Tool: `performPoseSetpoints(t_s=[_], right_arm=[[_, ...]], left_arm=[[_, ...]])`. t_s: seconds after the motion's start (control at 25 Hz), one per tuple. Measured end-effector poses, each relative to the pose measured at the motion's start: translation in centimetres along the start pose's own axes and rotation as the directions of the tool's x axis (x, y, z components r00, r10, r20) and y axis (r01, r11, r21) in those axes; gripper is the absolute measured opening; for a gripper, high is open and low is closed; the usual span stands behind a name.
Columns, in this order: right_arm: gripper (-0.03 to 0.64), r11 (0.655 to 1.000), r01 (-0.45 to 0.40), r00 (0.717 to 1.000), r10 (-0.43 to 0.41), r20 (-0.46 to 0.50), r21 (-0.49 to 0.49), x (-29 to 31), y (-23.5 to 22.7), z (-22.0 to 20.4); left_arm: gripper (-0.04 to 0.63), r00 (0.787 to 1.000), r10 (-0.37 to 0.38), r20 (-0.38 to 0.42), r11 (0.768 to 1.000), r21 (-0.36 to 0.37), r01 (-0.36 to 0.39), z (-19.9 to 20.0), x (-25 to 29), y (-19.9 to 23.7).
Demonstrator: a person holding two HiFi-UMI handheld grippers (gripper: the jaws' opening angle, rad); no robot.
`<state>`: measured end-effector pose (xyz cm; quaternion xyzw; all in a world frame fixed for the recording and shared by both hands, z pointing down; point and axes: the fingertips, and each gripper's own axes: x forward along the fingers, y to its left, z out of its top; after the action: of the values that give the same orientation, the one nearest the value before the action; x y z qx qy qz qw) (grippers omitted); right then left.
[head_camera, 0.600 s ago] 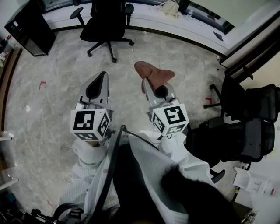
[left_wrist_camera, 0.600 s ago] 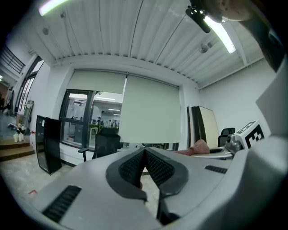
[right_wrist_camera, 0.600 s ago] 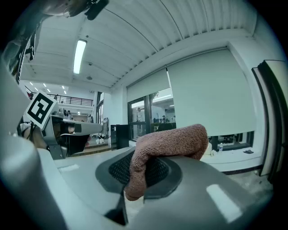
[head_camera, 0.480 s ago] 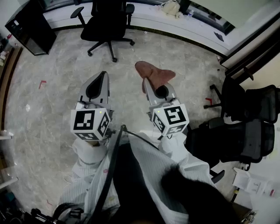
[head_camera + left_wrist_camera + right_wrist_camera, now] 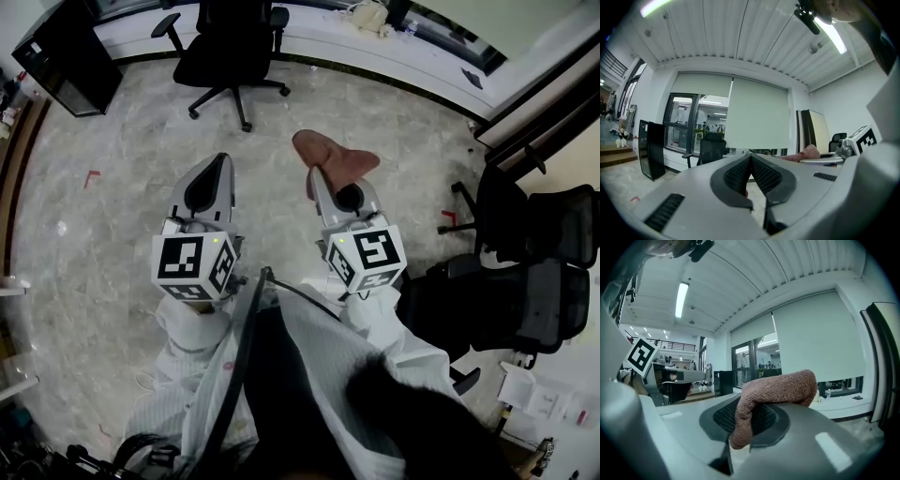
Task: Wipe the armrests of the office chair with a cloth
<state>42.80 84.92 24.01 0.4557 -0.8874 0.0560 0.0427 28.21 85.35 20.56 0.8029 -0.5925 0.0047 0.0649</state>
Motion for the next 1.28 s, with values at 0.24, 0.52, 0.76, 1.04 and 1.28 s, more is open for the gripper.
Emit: performPoseSetpoints(t_s=[0.24,0.52,0.76,1.04,1.28], right_arm=[[0.037,1.0,0.008,1.0,-0.008,-0.024,0.013,1.2,-1.6,-0.9],[0.037,0.999,0.008,0.999,-0.007,-0.032,0.037,5.9,-4.9,-1.2],[0.037,0.999,0.04,0.999,-0.039,-0.028,0.036,18.8,-9.0,0.1],[0.037,0.997,0.075,0.997,-0.075,-0.003,0.031,31.8,-13.3,3.9],[0.037,0.994,0.097,0.993,-0.093,-0.067,0.056,43.0,-17.4,3.1]], left_arm=[[0.003,1.0,0.014,-0.012,1.0,-0.008,-0.014,-0.9,1.6,0.5],[0.003,1.0,0.028,-0.005,1.0,0.01,-0.028,-0.4,7.1,3.0],[0.003,1.0,0.007,0.014,1.0,0.021,-0.007,1.6,18.3,11.6],[0.003,0.999,-0.046,0.03,0.997,0.067,0.044,5.8,30.4,18.5],[0.003,0.999,-0.044,-0.019,0.998,0.043,0.045,4.7,40.4,25.7]])
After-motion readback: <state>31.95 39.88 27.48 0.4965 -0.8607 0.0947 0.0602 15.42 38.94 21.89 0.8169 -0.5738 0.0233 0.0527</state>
